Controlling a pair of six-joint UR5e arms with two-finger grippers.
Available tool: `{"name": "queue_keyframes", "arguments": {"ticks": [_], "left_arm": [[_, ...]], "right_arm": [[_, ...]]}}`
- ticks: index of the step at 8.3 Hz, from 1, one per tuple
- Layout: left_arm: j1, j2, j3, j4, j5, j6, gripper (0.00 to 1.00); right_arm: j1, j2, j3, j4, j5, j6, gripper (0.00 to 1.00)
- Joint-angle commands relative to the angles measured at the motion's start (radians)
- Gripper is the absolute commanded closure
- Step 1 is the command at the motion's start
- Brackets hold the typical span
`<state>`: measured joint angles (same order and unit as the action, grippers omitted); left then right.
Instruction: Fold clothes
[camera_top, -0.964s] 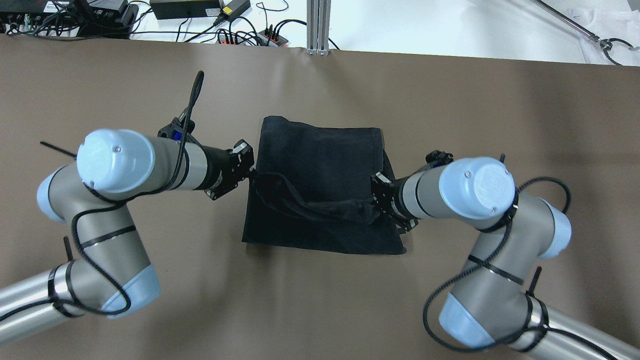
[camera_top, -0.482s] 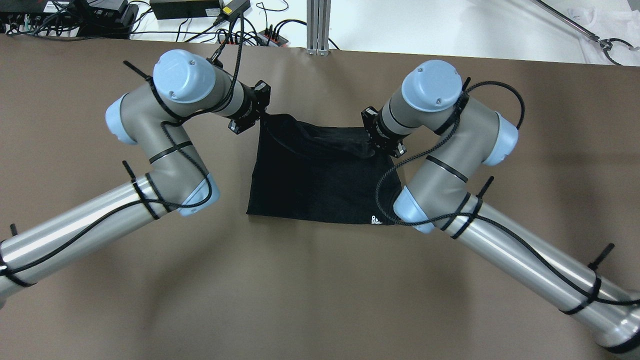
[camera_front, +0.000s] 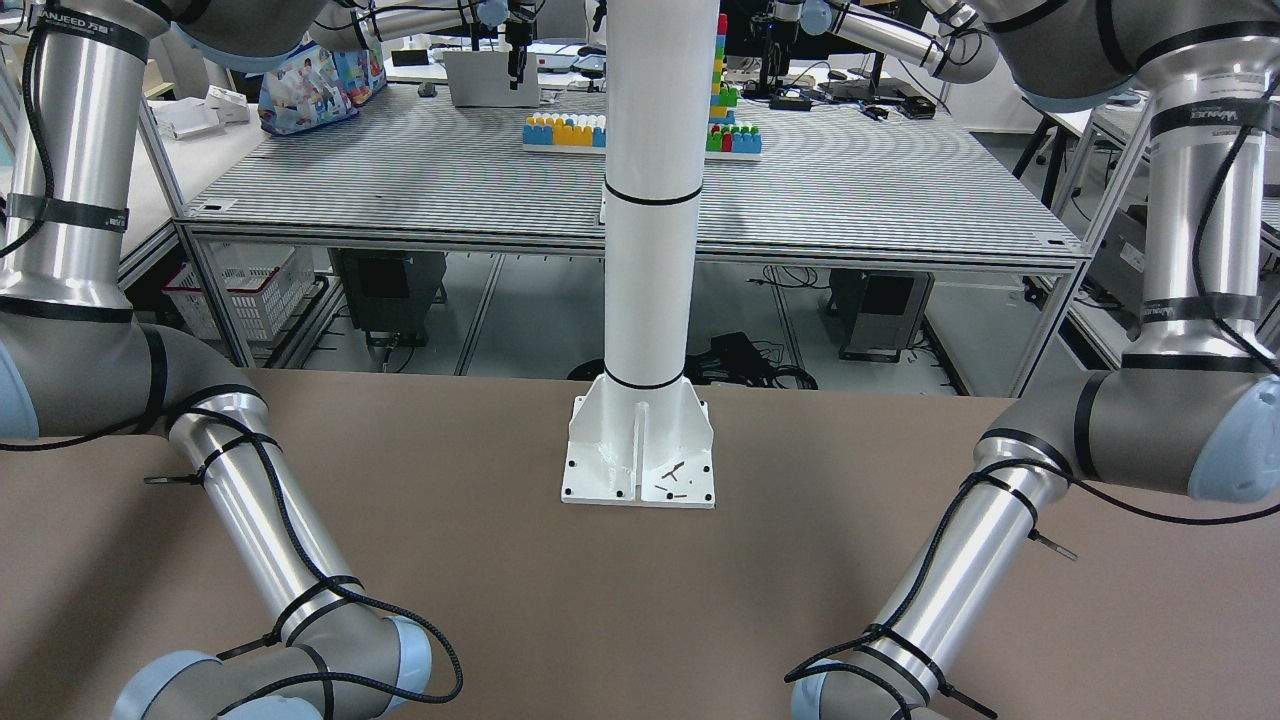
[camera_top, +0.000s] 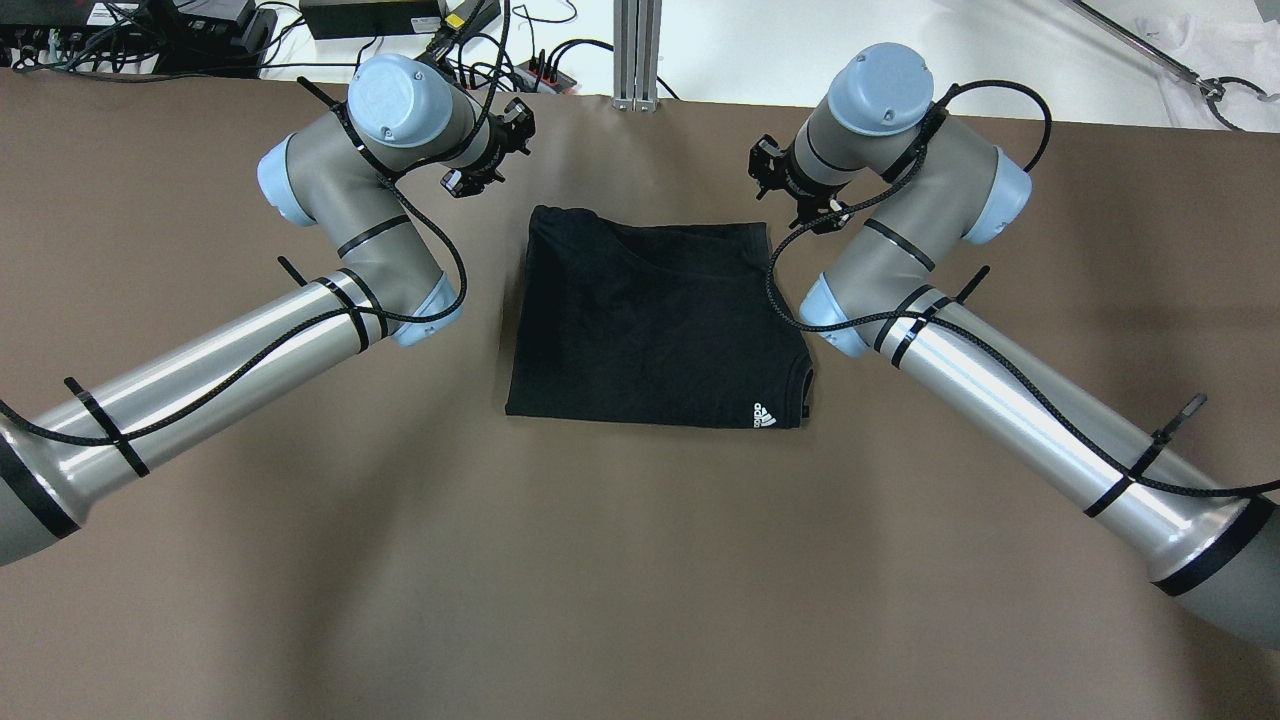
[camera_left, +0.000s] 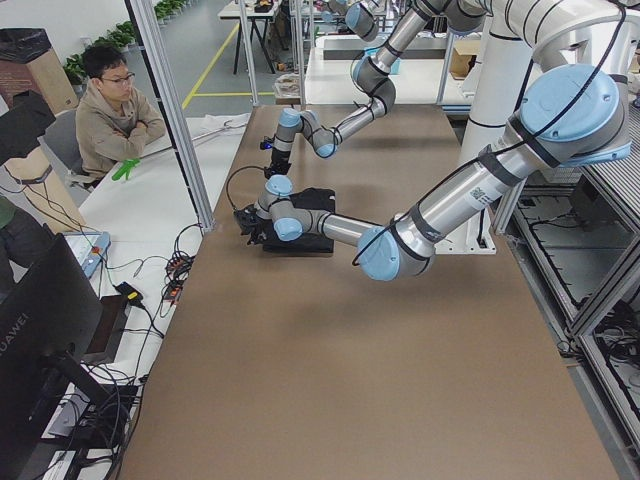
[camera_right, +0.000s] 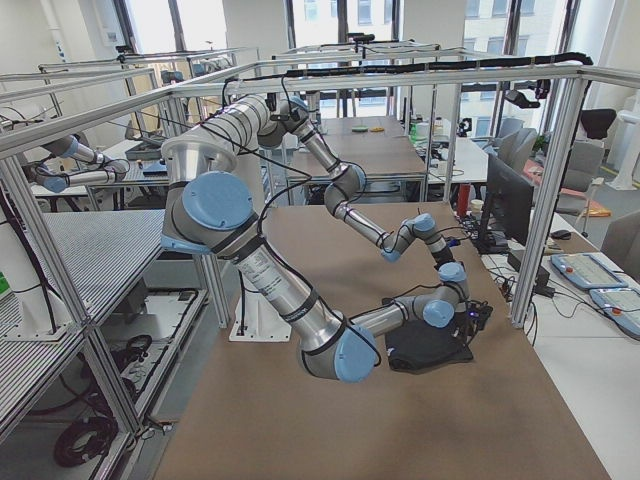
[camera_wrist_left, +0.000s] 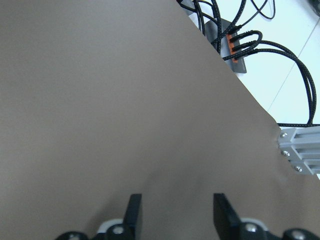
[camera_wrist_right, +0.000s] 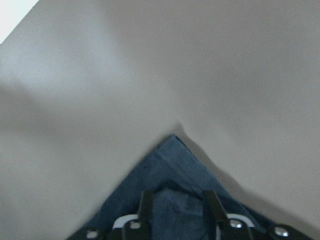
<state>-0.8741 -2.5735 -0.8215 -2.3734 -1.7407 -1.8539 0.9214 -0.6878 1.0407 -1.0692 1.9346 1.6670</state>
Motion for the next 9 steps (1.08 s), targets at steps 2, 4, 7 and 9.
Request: {"name": "queue_keyframes", "arguments": {"ticks": [2,4,7,9], "left_arm": [[-0.009,-0.007,0.012,-0.012,0.010,0.051,0.00],[-0.058,0.053,-0.060,0.000,0.023,0.389,0.00],[-0.231,0.175,-0.094,0.081,0.023,0.898,0.00],[-0.351,0.283,-0.105,0.077,0.012,1.194,0.00]], "right_arm": [[0.031,-0.002,-0.019,0.017,-0.003,-0.125,0.05],[0.059,-0.044,0.010,0.017,-0.006,-0.458,0.05],[0.149,-0.186,0.039,0.052,-0.078,-0.800,0.05],[0.242,-0.271,0.035,0.100,-0.157,-1.096,0.05]]}}
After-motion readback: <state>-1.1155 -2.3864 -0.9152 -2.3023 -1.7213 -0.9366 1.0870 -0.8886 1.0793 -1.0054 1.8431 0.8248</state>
